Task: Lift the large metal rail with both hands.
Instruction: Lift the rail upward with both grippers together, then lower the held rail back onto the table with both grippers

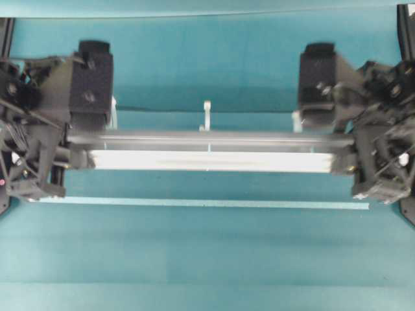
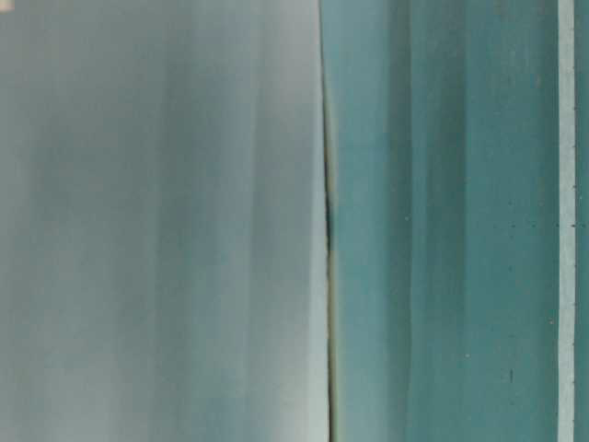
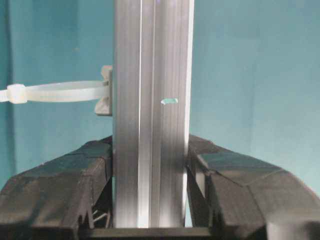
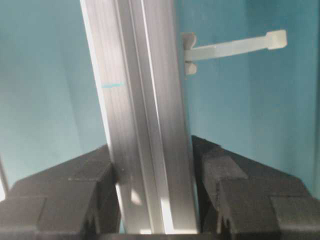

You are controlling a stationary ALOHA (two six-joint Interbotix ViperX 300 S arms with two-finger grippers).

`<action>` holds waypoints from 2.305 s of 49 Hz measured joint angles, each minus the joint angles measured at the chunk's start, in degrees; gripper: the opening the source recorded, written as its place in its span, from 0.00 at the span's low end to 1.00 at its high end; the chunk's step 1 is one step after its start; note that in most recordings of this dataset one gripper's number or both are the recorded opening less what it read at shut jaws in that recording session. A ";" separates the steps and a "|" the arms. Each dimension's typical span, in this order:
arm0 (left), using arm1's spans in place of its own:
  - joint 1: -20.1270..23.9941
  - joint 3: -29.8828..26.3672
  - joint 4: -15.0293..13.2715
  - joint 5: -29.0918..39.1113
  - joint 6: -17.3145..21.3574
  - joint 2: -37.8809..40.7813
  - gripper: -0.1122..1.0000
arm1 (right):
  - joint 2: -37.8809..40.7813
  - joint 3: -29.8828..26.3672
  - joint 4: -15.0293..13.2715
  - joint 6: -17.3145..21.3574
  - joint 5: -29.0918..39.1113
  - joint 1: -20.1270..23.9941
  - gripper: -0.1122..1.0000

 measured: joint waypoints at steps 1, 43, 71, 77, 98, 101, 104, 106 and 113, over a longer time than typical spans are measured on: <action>0.00 -0.70 0.09 0.53 0.00 0.18 0.43 | 0.09 -0.88 -0.18 0.00 0.62 0.00 0.45; 0.62 -13.10 0.70 7.73 0.09 3.78 0.43 | 2.64 -11.69 -3.08 0.00 8.44 0.00 0.45; 0.70 -13.10 0.88 8.61 0.09 3.96 0.43 | 2.64 -10.11 -3.34 0.00 8.26 -0.09 0.45; 0.88 -11.34 0.88 8.53 0.09 3.96 0.43 | 2.72 -7.38 -3.34 0.00 6.68 -0.26 0.45; 1.67 7.91 0.79 -3.34 0.09 3.08 0.43 | 2.90 8.61 -3.16 0.00 -5.71 -0.44 0.45; 1.67 10.11 0.79 -5.10 -0.09 2.72 0.43 | 2.72 10.72 -3.25 0.00 -8.00 -0.44 0.45; 1.58 11.95 0.79 -6.77 -0.09 2.64 0.43 | 2.64 12.57 -3.34 0.00 -9.93 -0.44 0.45; 1.58 13.10 0.79 -7.82 -0.09 2.64 0.43 | 2.64 13.89 -3.34 0.00 -11.34 -0.44 0.45; 1.76 16.52 0.88 -12.04 0.09 2.64 0.43 | 2.55 18.37 -3.43 0.00 -16.00 -0.44 0.45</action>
